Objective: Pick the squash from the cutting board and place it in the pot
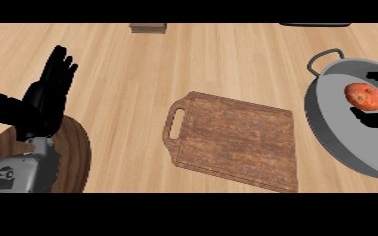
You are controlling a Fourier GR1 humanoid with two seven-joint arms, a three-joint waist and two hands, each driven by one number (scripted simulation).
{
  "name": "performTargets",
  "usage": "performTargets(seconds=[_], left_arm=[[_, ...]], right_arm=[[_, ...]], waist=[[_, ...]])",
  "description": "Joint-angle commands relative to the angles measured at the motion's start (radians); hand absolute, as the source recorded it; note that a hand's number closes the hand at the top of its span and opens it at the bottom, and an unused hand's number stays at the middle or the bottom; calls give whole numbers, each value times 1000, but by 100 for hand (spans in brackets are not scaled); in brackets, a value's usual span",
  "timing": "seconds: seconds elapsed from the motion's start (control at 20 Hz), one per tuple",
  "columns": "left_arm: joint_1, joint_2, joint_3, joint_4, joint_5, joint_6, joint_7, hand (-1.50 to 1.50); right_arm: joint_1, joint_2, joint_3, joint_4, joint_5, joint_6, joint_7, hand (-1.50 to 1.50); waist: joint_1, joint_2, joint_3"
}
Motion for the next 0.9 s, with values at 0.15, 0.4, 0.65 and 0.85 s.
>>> performTargets(seconds=[0.15,0.4,0.65,0.85], left_arm=[[-7,-16,-2,-6,4,4,-4,0],[-42,31,35,-1,4,8,60,0],[-22,-14,-4,-5,-22,24,27,0],[28,12,30,-3,23,-29,10,0]], right_arm=[[-110,-14,-27,291,-104,163,-200,-150],[-178,-42,-156,323,-289,338,-252,-150],[-209,-98,-233,455,-374,419,-280,-150],[-172,-252,-281,529,-412,532,-302,-150]], waist=[[-5,1,1],[-15,-2,1],[-14,0,1],[-15,-1,0]])
